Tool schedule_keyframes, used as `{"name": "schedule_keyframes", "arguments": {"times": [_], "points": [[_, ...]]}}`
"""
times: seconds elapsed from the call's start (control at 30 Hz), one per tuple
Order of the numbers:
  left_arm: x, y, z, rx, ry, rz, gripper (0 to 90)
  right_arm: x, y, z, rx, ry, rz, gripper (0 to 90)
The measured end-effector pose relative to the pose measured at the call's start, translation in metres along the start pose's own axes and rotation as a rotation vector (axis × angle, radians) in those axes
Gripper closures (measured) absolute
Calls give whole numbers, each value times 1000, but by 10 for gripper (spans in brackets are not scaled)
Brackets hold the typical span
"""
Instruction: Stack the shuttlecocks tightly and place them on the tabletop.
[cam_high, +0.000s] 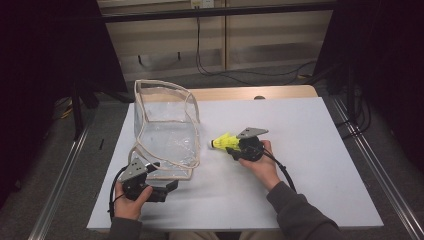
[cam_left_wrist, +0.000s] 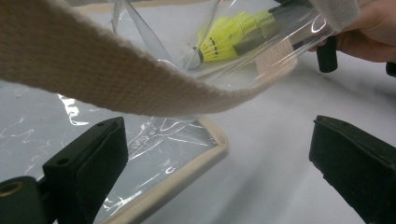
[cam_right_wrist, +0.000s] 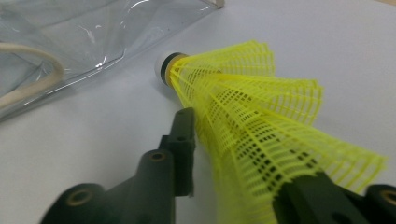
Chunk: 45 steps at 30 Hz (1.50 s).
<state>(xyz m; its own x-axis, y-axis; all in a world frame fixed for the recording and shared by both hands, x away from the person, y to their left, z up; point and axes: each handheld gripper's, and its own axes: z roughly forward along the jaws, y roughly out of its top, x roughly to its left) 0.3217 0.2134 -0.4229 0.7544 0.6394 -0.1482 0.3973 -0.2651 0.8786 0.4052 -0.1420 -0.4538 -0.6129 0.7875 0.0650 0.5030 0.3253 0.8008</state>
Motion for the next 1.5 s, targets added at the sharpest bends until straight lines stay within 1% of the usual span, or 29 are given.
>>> {"name": "schedule_keyframes", "arguments": {"times": [0.07,0.1,0.13,0.2,0.27,0.37,0.47,0.5,0.57,0.6,0.67,0.8,0.83,0.93,1.0,1.13,1.2,1.27,1.4,1.5], "points": [[0,0,0,-1,-1,1,46,0,1,2,3,-5,-6,763],[0,0,0,-1,-1,2,46,0,1,3,2,1,0,776],[0,0,0,0,-1,1,46,0,1,4,2,1,-7,785],[0,0,0,3,1,1,46,-1,2,4,-1,2,-12,791],[0,0,0,0,2,0,46,-2,1,4,-3,11,-4,794],[0,0,0,2,4,0,46,-2,2,2,-7,15,-18,796],[0,0,0,3,3,1,46,-3,3,0,-11,26,-12,798],[0,0,0,2,4,1,46,-4,3,0,-12,37,-18,798],[0,0,0,-1,2,1,46,-4,3,-2,-13,41,-14,799],[0,0,0,0,3,1,46,-4,3,-4,-14,53,-15,799],[0,0,0,0,2,1,46,-4,4,-6,-16,65,-8,800],[0,0,0,0,2,2,46,-2,5,-12,-15,87,-21,800],[0,0,0,-3,2,1,46,-2,6,-14,-15,94,-17,800],[0,0,-1,-6,3,1,46,-3,8,-20,-14,97,-24,799],[0,0,-1,-9,2,0,46,-4,9,-24,-17,111,-11,800],[-1,0,-1,-7,0,1,46,-5,12,-32,-10,119,-30,799],[0,0,-1,-8,0,1,46,-5,14,-36,-13,118,-33,799],[0,0,-1,-4,-2,0,46,-6,16,-40,-19,128,-25,799],[0,-1,-1,-3,0,-2,46,-9,21,-47,-17,133,-22,799],[1,-2,-2,-5,-2,-3,46,-10,26,-52,-17,128,-35,799]]}}
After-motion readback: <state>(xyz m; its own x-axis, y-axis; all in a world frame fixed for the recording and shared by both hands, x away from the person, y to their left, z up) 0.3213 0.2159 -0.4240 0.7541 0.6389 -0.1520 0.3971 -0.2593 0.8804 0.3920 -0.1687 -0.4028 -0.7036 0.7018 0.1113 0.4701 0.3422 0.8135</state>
